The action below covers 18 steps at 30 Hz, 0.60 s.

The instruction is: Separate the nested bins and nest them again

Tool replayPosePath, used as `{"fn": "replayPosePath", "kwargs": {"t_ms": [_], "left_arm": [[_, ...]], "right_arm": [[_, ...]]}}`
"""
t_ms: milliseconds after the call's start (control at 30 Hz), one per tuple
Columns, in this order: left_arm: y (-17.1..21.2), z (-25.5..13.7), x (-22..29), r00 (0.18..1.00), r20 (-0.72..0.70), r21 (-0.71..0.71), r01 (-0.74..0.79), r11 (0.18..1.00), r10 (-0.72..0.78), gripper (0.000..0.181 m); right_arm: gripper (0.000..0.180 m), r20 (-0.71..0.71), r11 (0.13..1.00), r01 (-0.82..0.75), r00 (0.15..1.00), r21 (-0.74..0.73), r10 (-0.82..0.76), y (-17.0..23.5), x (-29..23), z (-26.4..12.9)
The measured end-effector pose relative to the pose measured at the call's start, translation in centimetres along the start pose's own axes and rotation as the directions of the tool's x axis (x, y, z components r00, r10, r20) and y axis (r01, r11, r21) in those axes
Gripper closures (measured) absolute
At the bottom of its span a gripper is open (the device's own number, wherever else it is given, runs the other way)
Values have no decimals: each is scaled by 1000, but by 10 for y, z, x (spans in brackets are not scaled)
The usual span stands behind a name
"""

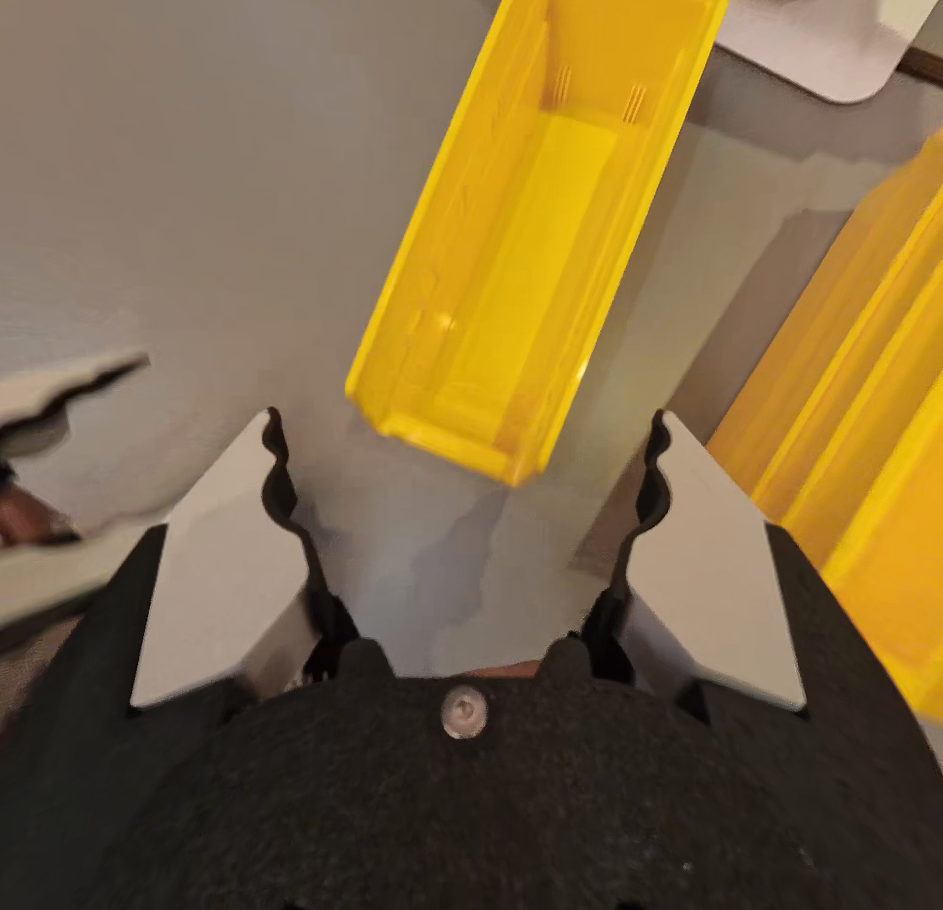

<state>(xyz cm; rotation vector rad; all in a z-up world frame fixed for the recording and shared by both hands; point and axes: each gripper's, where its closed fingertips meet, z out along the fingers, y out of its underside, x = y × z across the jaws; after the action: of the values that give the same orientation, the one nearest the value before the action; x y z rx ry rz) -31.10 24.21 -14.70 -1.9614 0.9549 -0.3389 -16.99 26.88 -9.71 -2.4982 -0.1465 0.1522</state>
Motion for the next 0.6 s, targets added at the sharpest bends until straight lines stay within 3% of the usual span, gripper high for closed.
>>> {"fn": "replayPosePath", "kwargs": {"t_ms": [200, 267, 433, 500, 600], "left_arm": [[1, 7, 23, 997, -56, -32, -54, 998, 53, 102], [1, 7, 29, 996, -64, -33, -72, 997, 69, 102], [2, 5, 36, 993, -88, -35, -81, 996, 78, 103], [3, 5, 37, 993, -96, -40, -79, 996, 74, 103], [4, 4, 38, 992, -103, -45, -73, 996, 68, 105]], "right_arm": [[33, -23, 962, -166, 986, -217, 164, -71, 33, 80], [29, -44, 929, -217, 976, -300, 214, -74, 35, 103], [27, -192, 883, -217, 970, -417, 147, -59, 48, 131], [29, -221, 881, -235, 963, -412, 154, -58, 54, 138], [54, -180, 874, -287, 956, -392, 233, -62, 48, 143]]}}
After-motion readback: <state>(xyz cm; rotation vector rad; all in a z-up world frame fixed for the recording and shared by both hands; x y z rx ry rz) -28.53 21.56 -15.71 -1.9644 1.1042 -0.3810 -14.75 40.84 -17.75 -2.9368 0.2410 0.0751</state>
